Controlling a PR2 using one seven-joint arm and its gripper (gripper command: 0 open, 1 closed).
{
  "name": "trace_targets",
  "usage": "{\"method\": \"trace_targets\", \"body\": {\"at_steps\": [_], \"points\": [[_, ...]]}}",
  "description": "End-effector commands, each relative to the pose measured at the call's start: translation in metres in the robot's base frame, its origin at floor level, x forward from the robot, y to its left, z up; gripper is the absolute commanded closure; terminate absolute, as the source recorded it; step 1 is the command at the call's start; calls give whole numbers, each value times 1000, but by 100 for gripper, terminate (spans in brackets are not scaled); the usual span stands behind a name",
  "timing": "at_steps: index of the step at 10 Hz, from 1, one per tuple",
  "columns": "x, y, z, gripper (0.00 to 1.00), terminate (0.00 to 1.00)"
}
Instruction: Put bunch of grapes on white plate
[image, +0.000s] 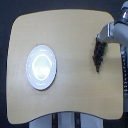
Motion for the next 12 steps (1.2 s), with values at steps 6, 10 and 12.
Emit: {"method": "trace_targets", "body": {"at_steps": [6,10,12], "points": [[28,-1,-116,0,0],[39,10,-136,0,0],[49,7,-147,0,0]]}}
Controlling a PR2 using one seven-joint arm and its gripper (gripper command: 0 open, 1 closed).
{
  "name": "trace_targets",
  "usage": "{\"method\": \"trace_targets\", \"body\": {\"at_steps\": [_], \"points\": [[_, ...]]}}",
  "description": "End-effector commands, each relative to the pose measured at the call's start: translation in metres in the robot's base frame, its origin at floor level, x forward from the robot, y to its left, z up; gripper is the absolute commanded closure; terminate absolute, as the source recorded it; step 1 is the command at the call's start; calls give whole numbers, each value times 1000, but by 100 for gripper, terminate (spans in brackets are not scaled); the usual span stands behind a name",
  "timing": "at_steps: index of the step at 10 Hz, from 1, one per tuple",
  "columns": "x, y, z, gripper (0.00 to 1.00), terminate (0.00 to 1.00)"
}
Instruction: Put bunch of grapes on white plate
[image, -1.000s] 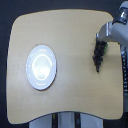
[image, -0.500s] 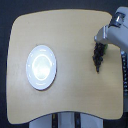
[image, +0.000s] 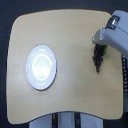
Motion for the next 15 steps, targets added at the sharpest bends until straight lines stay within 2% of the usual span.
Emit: {"method": "trace_targets", "body": {"at_steps": [1,6,11,12,15], "points": [[27,4,-29,0,0],[17,5,-46,0,0],[8,7,-41,0,0],[7,12,-40,100,0],[6,20,-37,100,0]]}}
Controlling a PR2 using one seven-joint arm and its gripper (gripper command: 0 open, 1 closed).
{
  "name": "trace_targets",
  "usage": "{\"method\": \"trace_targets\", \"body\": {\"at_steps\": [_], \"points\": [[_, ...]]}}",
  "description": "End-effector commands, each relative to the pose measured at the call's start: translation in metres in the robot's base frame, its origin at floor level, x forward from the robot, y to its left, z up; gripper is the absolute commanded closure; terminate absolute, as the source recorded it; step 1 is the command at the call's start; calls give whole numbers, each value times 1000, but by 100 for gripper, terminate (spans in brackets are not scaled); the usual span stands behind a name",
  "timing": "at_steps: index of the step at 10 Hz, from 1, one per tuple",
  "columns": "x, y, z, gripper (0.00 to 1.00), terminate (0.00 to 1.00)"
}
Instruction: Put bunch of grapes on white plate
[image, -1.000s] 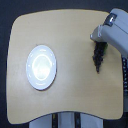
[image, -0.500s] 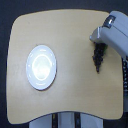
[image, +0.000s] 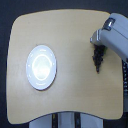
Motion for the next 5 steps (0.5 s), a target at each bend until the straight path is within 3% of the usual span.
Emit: {"method": "trace_targets", "body": {"at_steps": [1,5], "points": [[-2,14,6,100,0],[0,15,11,100,0]]}}
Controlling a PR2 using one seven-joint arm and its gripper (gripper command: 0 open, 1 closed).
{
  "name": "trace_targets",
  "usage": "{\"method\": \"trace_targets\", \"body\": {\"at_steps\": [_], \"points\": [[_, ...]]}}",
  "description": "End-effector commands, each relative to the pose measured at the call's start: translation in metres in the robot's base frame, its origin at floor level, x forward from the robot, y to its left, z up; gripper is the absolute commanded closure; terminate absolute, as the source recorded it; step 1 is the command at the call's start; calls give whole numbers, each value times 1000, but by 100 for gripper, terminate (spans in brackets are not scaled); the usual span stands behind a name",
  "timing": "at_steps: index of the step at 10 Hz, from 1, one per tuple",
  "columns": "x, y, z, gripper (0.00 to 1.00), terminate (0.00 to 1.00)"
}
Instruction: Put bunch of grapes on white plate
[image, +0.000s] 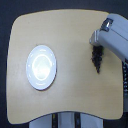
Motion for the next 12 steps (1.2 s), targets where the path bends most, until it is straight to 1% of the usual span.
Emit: {"method": "trace_targets", "body": {"at_steps": [1,5,8,10,12], "points": [[3,3,7,100,0],[3,1,11,100,0],[7,3,27,100,0],[5,13,56,100,0],[-2,32,95,100,0]]}}
